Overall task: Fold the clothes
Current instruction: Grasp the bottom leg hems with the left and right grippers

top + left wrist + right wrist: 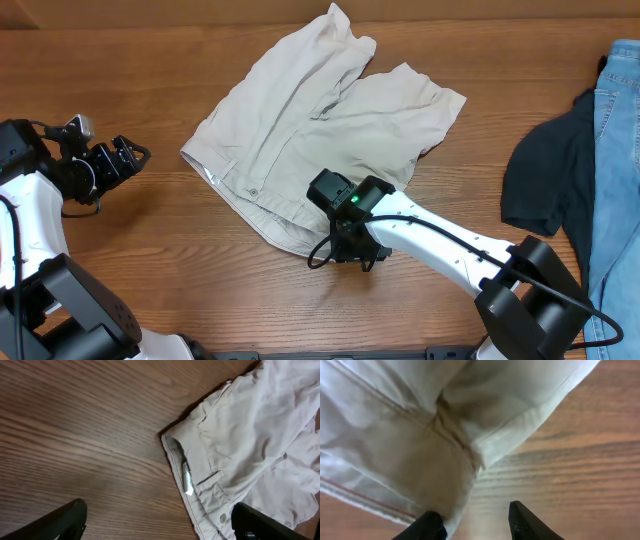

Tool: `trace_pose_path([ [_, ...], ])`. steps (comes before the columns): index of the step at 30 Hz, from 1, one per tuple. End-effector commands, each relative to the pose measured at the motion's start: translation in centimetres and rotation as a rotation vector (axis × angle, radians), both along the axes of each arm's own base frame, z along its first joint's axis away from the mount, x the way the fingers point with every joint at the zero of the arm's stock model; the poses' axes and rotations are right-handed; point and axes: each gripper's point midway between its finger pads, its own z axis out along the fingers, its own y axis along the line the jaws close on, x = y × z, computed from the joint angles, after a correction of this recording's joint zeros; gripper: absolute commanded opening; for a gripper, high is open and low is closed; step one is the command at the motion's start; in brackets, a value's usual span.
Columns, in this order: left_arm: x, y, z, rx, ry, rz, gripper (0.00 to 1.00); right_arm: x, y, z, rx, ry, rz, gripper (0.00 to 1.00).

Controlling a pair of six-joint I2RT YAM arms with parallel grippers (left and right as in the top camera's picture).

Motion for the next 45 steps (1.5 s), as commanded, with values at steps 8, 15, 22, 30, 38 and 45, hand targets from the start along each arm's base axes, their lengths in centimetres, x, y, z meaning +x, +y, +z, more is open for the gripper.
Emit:
trace_pose_path([
  [8,0.5,0.0,1.0,0.015,-0.030,-0.019,0.95,-0.9,0.8,-0.1,0.046,0.054,-0.011,0.34],
  [15,0.5,0.0,1.0,0.015,-0.031,-0.019,0.96,-1.3,0.9,0.0,0.058,0.075,-0.012,0.04],
  [22,1.3,-2.0,1.8,-0.009,-0.099,-0.125,0.94,-0.1,-3.3,1.6,-0.137,-0.051,0.003,0.04],
  [30,2.7,-8.6,-0.9,0.272,-0.034,-0.474,0.81,0.4,-4.2,2.7,-0.147,-0.090,-0.004,0.04],
  [38,2.3,-10.1,-5.7,0.383,0.105,-0.600,0.65,0.8,-5.1,2.7,-0.158,-0.078,-0.034,0.04],
  [45,0.5,-9.7,-8.2,0.336,0.199,-0.643,0.55,1.2,-6.7,2.8,-0.179,-0.054,-0.089,0.04],
])
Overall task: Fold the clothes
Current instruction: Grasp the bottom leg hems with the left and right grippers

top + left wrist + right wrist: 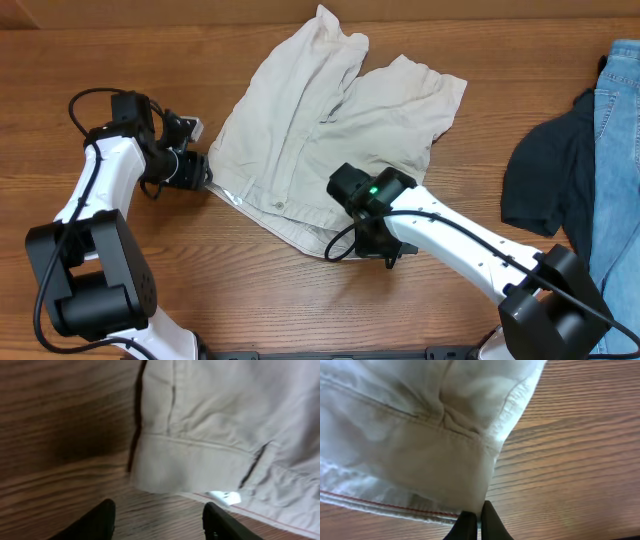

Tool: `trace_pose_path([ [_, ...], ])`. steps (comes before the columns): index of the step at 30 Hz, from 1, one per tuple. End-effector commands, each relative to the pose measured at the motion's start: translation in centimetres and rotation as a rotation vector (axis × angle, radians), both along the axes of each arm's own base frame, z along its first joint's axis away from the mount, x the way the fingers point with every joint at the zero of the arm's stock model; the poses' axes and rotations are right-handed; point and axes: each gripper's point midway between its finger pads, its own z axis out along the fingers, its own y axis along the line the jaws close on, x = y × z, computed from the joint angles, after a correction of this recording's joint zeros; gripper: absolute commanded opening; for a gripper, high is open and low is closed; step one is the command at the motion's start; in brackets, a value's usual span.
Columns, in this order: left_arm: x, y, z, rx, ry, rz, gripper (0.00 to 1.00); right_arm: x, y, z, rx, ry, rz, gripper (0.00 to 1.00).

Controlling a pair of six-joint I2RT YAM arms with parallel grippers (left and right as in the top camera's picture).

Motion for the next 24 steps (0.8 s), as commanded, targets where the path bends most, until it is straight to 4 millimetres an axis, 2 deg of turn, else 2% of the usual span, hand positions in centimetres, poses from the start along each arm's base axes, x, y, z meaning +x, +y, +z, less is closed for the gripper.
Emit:
trace_pose_path([
  [1,-0.1,0.5,-0.8,0.021,0.016,-0.038,0.55,0.6,-1.1,0.7,-0.013,-0.023,-0.028,0.04],
  [7,0.6,0.6,-1.1,0.038,-0.014,-0.082,0.67,0.6,-1.2,0.7,-0.016,-0.020,-0.032,0.04],
  [11,0.2,0.3,-2.8,0.022,0.018,-0.099,0.56,0.6,-1.2,0.7,-0.015,-0.020,-0.032,0.04],
  [15,-0.3,0.2,-4.1,0.015,0.053,-0.100,0.54,0.6,-1.2,0.7,-0.016,-0.020,-0.032,0.04],
  [24,0.2,0.1,-4.6,0.010,0.045,-0.088,0.47,0.6,-1.2,0.7,-0.015,-0.020,-0.032,0.04],
])
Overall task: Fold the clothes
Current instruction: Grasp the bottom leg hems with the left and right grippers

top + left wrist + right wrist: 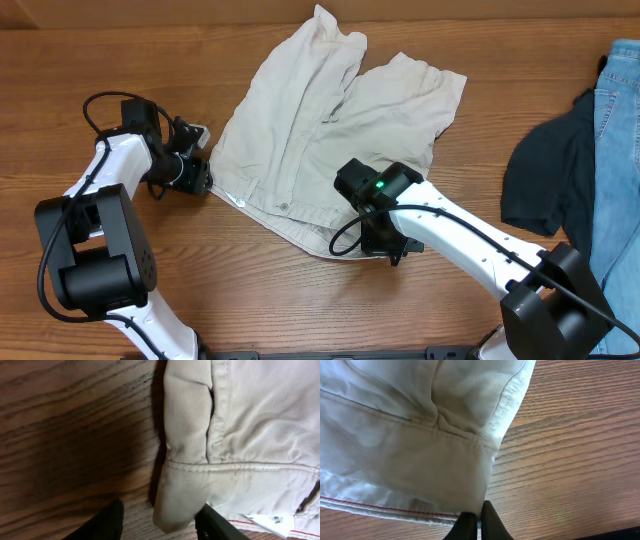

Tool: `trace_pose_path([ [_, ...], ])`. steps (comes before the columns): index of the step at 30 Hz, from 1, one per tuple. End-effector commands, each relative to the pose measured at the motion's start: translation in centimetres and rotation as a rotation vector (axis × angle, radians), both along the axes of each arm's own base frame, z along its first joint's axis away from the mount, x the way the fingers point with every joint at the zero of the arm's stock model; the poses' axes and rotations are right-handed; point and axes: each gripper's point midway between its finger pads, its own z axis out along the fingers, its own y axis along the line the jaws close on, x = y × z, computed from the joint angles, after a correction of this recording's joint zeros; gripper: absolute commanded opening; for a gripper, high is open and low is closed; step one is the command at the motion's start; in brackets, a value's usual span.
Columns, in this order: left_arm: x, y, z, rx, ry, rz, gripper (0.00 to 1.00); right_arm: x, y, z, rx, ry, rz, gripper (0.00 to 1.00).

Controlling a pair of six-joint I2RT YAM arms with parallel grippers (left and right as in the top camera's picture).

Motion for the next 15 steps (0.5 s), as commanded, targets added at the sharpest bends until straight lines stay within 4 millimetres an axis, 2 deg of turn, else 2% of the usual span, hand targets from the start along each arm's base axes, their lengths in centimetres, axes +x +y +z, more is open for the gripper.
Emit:
trace_pose_path([
  [1,-0.6,-0.3,-0.7,-0.011,0.027,-0.010,0.46,0.4,-0.2,0.6,0.000,-0.032,-0.001,0.04],
  [5,-1.6,-0.4,-0.5,-0.015,0.067,-0.010,0.45,0.4,-0.2,0.6,0.000,-0.032,-0.001,0.04],
  [11,-2.9,-0.7,0.8,-0.025,0.098,-0.010,0.44,0.4,-0.2,0.6,0.001,-0.033,-0.001,0.04],
  [15,-2.3,0.0,0.8,0.015,0.072,-0.007,0.56,0.5,-0.2,0.6,0.002,-0.035,-0.001,0.04],
])
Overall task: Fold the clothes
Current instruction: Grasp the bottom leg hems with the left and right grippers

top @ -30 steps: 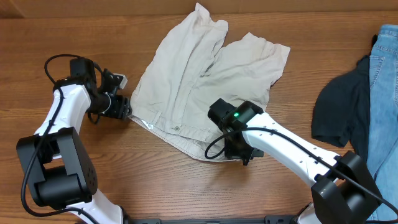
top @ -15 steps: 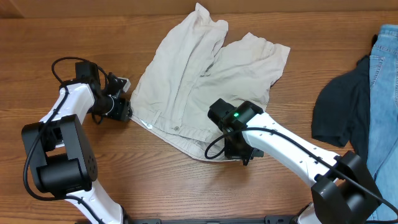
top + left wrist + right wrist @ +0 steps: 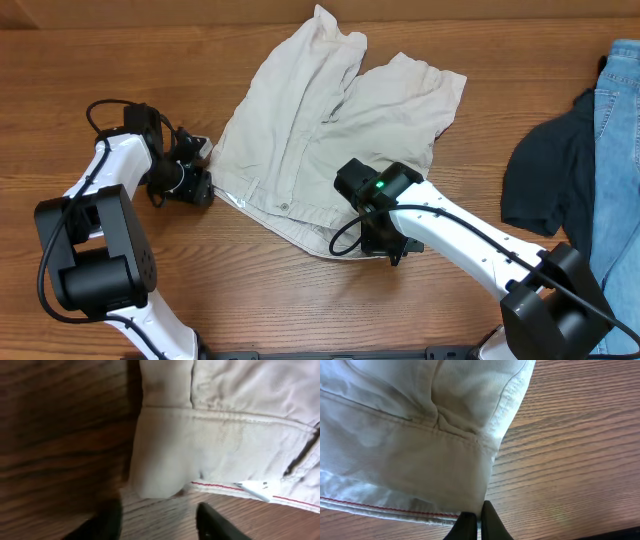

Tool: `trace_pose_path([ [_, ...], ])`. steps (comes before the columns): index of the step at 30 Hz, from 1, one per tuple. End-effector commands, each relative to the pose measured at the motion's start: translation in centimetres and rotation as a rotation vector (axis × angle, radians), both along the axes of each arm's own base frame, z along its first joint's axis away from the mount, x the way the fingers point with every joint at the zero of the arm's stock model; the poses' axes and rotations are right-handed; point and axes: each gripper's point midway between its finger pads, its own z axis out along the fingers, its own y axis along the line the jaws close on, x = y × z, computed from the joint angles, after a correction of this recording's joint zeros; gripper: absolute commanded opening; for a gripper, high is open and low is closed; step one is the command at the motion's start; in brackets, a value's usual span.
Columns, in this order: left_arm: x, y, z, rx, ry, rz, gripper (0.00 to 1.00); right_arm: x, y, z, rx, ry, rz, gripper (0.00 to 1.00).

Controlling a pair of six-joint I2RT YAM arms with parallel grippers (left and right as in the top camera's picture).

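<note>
Beige shorts [image 3: 330, 110] lie crumpled on the wooden table, waistband toward the front left. My right gripper [image 3: 479, 522] is shut on the waistband's right end [image 3: 465, 475], the cloth pinched between its fingertips; overhead it sits at the band's front corner [image 3: 375, 240]. My left gripper [image 3: 157, 522] stands open just in front of the waistband's left corner [image 3: 160, 472], fingers on either side of it and apart from the cloth. Overhead, the left gripper [image 3: 195, 185] is at the shorts' left edge.
A dark garment [image 3: 555, 175] and blue jeans [image 3: 615, 150] lie at the table's right side. Bare wood [image 3: 200, 290] shows in front of the shorts and at the left.
The left gripper has shifted slightly back from the waistband's left corner, which now lies a little farther ahead of its open fingers. The right gripper stays shut on the band's right end.
First the left gripper was far left, away from the shorts, and the right gripper stood open at the waistband's right end. Then the right gripper was shut on that end and the left had reached the band's left corner, where it remains open.
</note>
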Motion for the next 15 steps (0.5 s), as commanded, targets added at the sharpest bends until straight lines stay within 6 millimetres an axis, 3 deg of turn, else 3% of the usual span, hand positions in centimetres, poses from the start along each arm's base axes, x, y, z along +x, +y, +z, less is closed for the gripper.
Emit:
trace_pose_path([
  [1,0.8,0.4,0.8,0.032,-0.057,-0.009,0.58,0.4,-0.1,0.6,0.003,-0.034,-0.001,0.04],
  [4,1.5,0.4,0.3,0.035,-0.089,-0.006,0.61,0.4,-0.1,0.6,0.003,-0.034,-0.001,0.04],
  [9,2.2,0.7,-0.2,0.050,-0.124,-0.006,0.54,0.4,-0.2,0.6,0.003,-0.033,-0.001,0.04],
  [15,1.3,0.6,-0.3,0.048,-0.089,-0.026,0.48,0.4,-0.1,0.6,0.003,-0.033,-0.001,0.04],
])
